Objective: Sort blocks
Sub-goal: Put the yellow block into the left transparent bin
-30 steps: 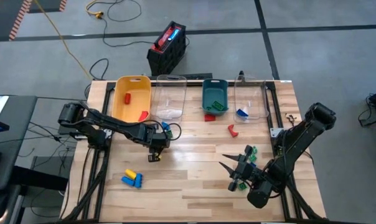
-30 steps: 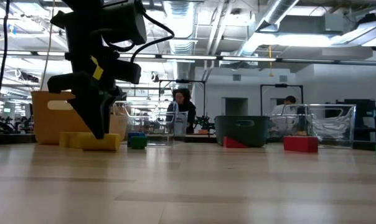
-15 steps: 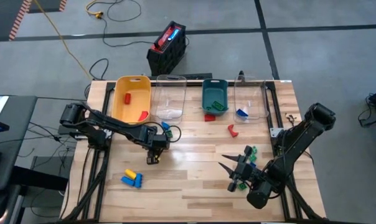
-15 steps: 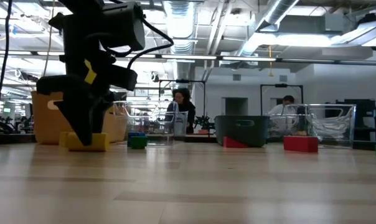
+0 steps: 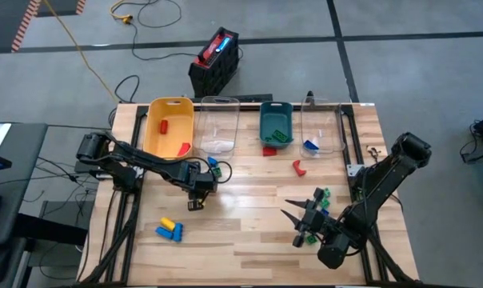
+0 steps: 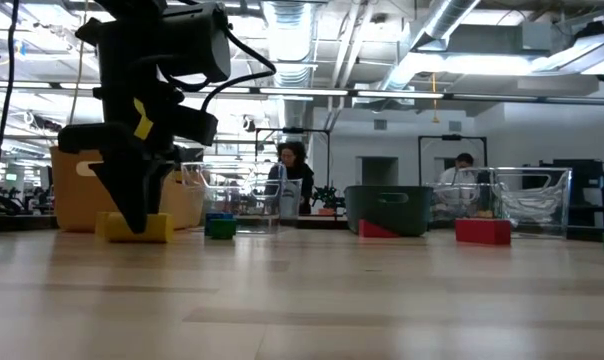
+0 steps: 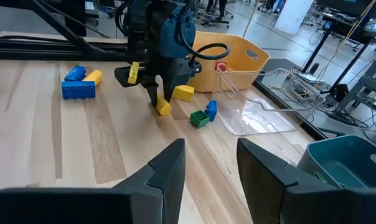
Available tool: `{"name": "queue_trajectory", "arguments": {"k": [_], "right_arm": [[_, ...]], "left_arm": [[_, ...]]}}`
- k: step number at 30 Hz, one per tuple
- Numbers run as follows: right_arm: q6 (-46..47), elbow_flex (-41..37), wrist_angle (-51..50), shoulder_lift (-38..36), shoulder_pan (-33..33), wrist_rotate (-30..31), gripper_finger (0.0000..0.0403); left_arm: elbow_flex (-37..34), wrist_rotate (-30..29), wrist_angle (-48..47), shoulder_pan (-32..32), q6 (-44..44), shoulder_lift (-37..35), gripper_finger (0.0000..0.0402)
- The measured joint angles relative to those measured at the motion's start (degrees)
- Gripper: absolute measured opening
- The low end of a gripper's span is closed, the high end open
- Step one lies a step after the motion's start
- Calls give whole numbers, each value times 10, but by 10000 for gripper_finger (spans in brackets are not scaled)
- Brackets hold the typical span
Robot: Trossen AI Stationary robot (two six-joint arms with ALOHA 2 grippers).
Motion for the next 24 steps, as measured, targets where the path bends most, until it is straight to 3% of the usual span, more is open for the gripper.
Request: {"name": "queue_trajectory", "arguments": {"k": [7, 15, 24], "right_arm": [[-2, 0, 0, 0, 0, 0, 159], [-14, 0, 9, 0, 0, 0, 159], [-14, 0, 9, 0, -1, 0, 159]], "left_arm": [[8, -5, -17, 0, 2, -1, 110], [78, -32, -99, 0, 23, -2, 110], [255, -189, -230, 8, 95, -3, 112]]}}
